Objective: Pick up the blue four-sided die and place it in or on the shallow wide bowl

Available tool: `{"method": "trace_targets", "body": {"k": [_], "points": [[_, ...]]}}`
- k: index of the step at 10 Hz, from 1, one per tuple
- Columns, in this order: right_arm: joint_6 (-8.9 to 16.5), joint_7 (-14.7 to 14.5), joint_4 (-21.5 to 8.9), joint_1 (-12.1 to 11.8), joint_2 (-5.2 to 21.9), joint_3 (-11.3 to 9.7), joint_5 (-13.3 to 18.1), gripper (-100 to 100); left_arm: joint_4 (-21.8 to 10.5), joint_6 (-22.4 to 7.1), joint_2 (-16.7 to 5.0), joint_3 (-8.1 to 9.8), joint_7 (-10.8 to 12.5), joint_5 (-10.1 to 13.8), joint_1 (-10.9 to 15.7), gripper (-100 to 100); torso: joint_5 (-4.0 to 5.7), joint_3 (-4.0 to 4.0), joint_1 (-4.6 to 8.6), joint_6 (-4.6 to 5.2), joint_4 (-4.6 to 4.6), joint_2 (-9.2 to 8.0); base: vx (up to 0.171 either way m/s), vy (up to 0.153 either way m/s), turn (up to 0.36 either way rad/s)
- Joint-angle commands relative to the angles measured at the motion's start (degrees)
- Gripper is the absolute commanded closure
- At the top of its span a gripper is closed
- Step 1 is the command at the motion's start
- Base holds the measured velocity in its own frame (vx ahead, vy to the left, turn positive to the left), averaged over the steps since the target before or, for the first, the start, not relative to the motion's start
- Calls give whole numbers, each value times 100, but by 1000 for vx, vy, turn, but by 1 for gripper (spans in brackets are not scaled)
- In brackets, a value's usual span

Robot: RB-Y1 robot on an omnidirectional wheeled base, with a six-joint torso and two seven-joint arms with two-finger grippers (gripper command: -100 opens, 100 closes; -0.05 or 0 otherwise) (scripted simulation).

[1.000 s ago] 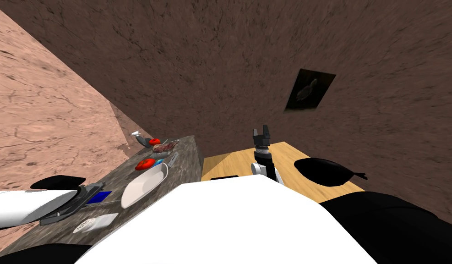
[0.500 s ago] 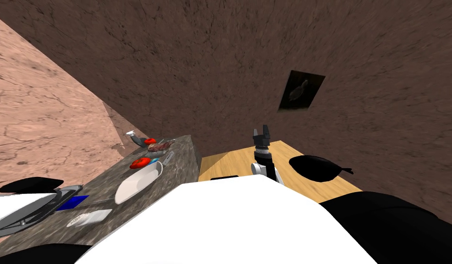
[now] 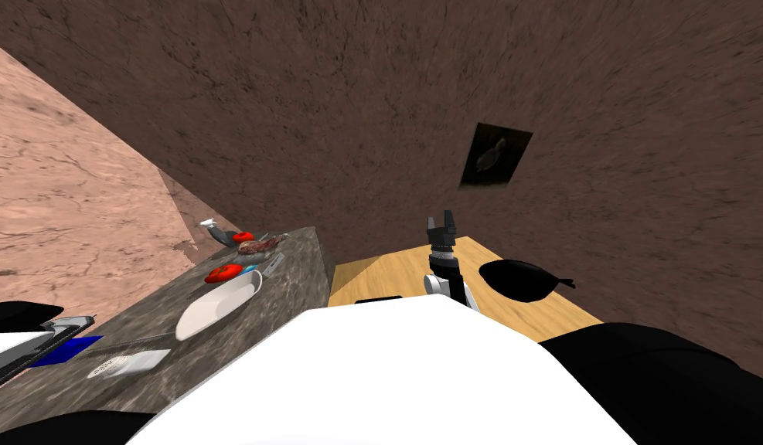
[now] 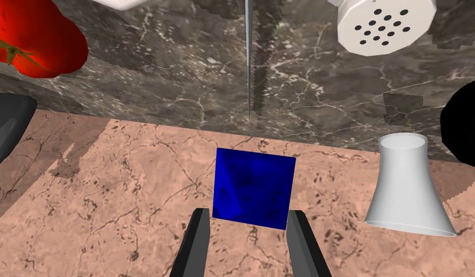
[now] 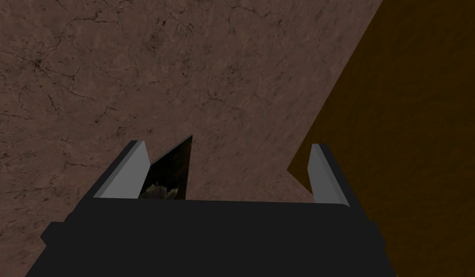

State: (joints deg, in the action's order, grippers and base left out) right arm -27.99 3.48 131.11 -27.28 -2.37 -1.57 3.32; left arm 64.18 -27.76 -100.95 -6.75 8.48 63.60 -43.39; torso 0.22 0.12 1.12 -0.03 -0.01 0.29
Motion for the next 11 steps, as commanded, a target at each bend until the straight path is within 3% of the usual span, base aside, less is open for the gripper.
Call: {"method": "trace_targets", "body": {"k": [1,3,6,11], "points": [[0,0,0,0,0,0,0,0,37,50,-8,20,80,-139,61,100,0,0,0,0,0,0,9,-230,24],[0,0,0,-1,1,1,0,0,223,-3,221,9,69,-357,421,100,-2,17,-12,6,4,32,93,-141,77],[0,0,1,-1,2,2,0,0,270,-23,285,8,65,-409,508,100,-14,29,-67,7,9,52,72,-49,19],[0,0,0,-1,2,2,0,0,516,-131,614,5,47,-649,923,100,-23,22,-88,-7,7,39,50,-23,46]]}}
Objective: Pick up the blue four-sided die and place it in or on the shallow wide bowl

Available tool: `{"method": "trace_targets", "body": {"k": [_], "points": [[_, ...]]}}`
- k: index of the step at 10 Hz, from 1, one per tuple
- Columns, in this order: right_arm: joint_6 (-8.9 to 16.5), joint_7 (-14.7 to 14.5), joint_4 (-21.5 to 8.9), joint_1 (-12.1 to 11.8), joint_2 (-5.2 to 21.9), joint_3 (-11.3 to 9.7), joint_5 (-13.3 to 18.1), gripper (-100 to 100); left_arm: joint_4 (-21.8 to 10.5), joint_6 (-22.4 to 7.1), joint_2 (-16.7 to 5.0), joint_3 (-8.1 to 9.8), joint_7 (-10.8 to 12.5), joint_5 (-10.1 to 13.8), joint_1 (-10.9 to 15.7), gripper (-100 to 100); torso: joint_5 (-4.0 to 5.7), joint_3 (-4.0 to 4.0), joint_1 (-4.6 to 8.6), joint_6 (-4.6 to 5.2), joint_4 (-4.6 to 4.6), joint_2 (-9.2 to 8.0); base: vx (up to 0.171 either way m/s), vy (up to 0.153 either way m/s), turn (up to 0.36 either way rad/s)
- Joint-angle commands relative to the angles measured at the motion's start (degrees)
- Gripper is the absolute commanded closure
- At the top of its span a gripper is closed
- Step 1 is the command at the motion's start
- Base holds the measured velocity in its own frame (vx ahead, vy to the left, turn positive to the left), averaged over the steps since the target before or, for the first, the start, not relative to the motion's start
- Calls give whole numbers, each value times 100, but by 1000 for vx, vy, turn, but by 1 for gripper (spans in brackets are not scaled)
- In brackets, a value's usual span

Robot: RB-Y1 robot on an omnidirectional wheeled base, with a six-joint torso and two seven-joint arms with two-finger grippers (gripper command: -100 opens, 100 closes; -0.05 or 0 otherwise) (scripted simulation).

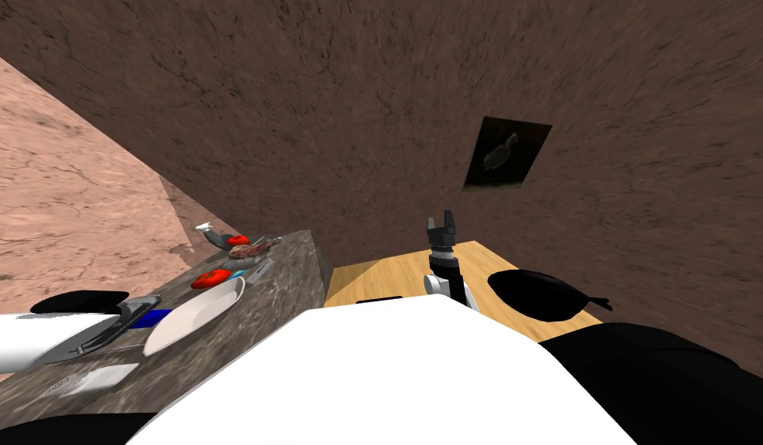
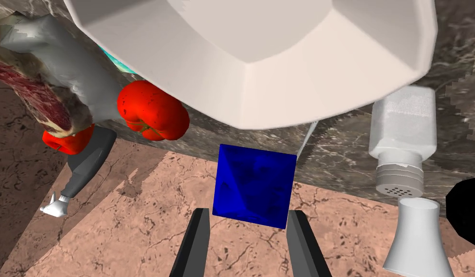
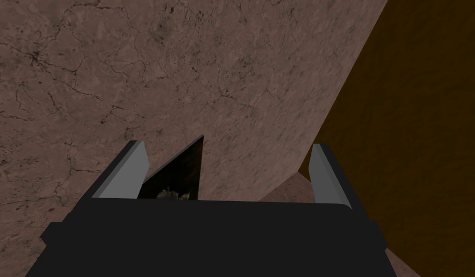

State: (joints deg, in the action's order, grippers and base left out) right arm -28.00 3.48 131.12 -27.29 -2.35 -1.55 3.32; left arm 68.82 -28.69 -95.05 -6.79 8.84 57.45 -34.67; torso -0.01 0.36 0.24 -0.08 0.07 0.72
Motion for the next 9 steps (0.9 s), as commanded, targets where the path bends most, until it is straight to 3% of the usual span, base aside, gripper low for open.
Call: {"method": "trace_targets", "body": {"k": [1,4,5,9], "points": [[0,0,0,0,0,0,0,0,138,-72,127,8,8,-101,177,100,0,0,0,0,0,0,82,-37,62],[0,0,0,0,0,0,0,0,197,-75,190,6,30,-136,232,100,5,1,0,5,0,2,53,-23,23],[0,0,0,1,0,0,0,0,195,-80,193,3,11,-127,252,-100,4,-5,-6,-1,-2,-10,6,-2,-3],[0,0,0,1,0,0,0,0,196,-78,192,5,13,-128,251,-100,2,-15,-12,-2,-6,-26,0,0,0]]}}
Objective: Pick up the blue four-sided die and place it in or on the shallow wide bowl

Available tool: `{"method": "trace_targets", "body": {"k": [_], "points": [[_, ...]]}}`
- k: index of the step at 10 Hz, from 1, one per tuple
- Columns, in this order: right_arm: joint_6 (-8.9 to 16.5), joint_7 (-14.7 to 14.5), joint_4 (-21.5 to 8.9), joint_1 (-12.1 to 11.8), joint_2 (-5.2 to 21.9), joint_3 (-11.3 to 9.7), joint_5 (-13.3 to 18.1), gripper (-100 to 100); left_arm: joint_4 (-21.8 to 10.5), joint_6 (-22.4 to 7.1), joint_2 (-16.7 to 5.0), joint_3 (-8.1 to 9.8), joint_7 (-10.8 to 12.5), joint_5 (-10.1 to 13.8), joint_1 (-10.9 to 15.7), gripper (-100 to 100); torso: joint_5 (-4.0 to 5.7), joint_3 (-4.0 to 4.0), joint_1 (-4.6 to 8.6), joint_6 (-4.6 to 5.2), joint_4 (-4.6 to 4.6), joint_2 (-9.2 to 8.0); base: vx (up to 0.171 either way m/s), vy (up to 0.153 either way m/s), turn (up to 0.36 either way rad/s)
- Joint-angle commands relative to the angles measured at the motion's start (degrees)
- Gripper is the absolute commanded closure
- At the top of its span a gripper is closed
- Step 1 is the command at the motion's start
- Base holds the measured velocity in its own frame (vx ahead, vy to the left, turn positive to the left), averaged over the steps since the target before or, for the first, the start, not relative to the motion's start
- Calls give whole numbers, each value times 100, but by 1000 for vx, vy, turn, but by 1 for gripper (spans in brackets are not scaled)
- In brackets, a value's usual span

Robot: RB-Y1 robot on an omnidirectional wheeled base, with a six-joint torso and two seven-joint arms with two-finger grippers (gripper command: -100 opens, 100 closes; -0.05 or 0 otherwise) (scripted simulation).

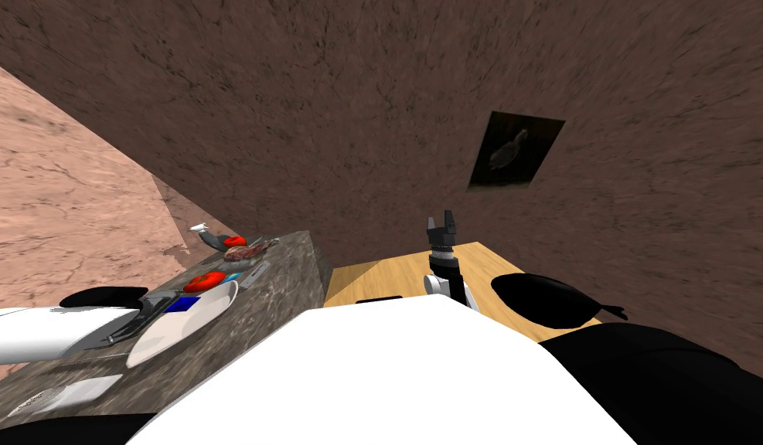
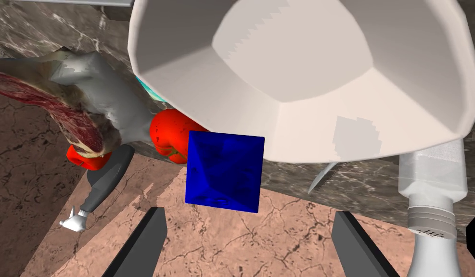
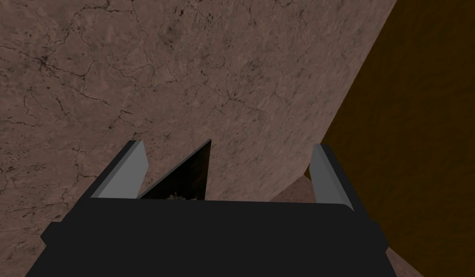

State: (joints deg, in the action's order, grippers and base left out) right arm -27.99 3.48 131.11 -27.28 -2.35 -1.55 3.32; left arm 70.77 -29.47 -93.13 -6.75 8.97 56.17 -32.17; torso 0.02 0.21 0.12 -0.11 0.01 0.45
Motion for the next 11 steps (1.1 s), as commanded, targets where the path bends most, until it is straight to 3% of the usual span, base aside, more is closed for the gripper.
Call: {"method": "trace_targets", "body": {"k": [1,2,9,11], "points": [[0,0,0,0,0,0,0,0,0,0,0,0,0,0,0,0,0,0,0,0,0,0,0,0,0],[0,0,0,0,0,0,0,0,123,-57,-232,35,56,157,-36,-100,0,0,0,0,0,0,-25,15,50],[0,0,0,0,0,0,0,0,556,-258,-1045,156,251,705,-163,-100,0,-7,-4,0,-3,-11,-34,21,44],[0,0,0,0,0,0,0,0,617,-287,-1161,173,279,783,-181,-100,-1,-5,-4,0,-2,-9,-20,11,19]]}}
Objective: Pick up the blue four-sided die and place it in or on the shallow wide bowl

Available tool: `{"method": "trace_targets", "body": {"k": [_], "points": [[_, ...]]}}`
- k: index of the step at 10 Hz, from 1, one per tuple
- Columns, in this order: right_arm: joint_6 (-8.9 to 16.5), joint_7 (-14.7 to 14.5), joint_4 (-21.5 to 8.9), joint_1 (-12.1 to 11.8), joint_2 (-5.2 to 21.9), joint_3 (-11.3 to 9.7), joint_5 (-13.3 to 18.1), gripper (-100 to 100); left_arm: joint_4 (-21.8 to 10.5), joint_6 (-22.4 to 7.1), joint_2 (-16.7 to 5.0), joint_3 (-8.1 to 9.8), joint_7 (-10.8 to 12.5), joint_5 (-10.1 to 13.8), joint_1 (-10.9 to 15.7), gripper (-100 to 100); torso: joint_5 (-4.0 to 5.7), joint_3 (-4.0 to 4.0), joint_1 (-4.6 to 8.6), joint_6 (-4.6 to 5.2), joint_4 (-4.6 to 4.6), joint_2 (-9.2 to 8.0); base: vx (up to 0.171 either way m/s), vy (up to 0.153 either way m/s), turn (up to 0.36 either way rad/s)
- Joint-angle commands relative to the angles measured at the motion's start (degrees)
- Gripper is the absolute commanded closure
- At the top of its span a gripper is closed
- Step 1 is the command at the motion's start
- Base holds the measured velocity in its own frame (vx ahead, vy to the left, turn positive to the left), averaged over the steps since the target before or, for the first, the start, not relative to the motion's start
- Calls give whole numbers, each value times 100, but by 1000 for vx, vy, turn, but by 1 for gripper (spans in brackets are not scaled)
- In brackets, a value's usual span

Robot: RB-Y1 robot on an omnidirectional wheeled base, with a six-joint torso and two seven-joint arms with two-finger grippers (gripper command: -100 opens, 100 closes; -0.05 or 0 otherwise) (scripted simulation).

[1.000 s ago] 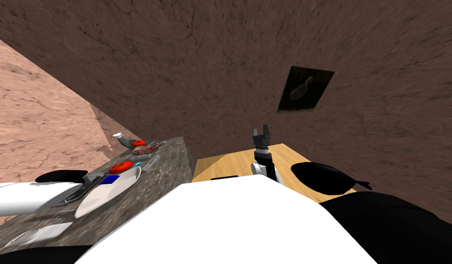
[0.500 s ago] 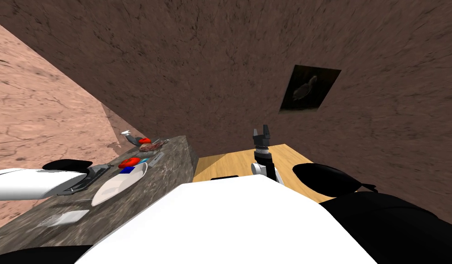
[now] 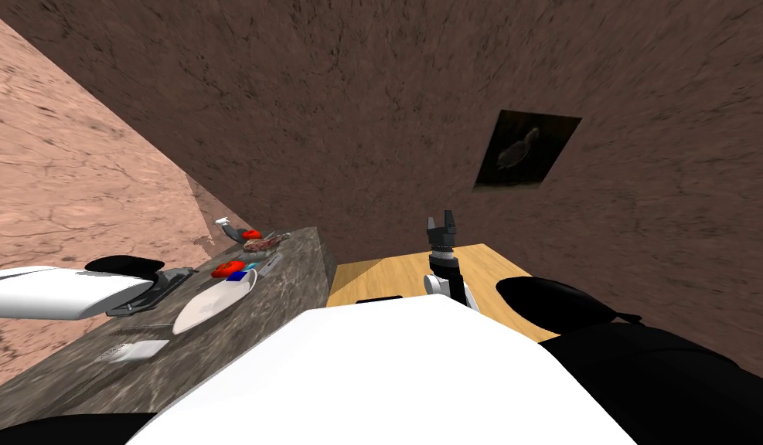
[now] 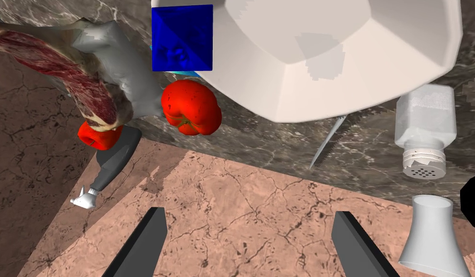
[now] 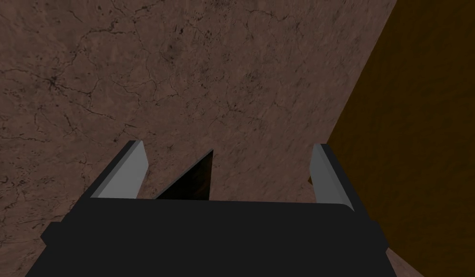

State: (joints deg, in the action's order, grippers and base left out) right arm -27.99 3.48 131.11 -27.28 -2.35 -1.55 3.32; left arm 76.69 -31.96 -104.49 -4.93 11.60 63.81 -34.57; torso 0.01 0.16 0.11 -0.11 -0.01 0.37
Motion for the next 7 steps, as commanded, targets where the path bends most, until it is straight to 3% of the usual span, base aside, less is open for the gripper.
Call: {"method": "trace_targets", "body": {"k": [1,2,7], "points": [[0,0,0,0,0,0,0,0,0,0,0,0,0,0,0,-100,0,0,0,0,0,0,-11,5,5],[0,0,0,0,0,0,0,0,12,13,-18,9,34,8,-20,0,-1,1,1,0,1,3,0,0,0],[0,0,0,0,0,0,0,0,11,12,-16,8,31,7,-18,0,-1,5,2,0,2,8,0,0,0]]}}
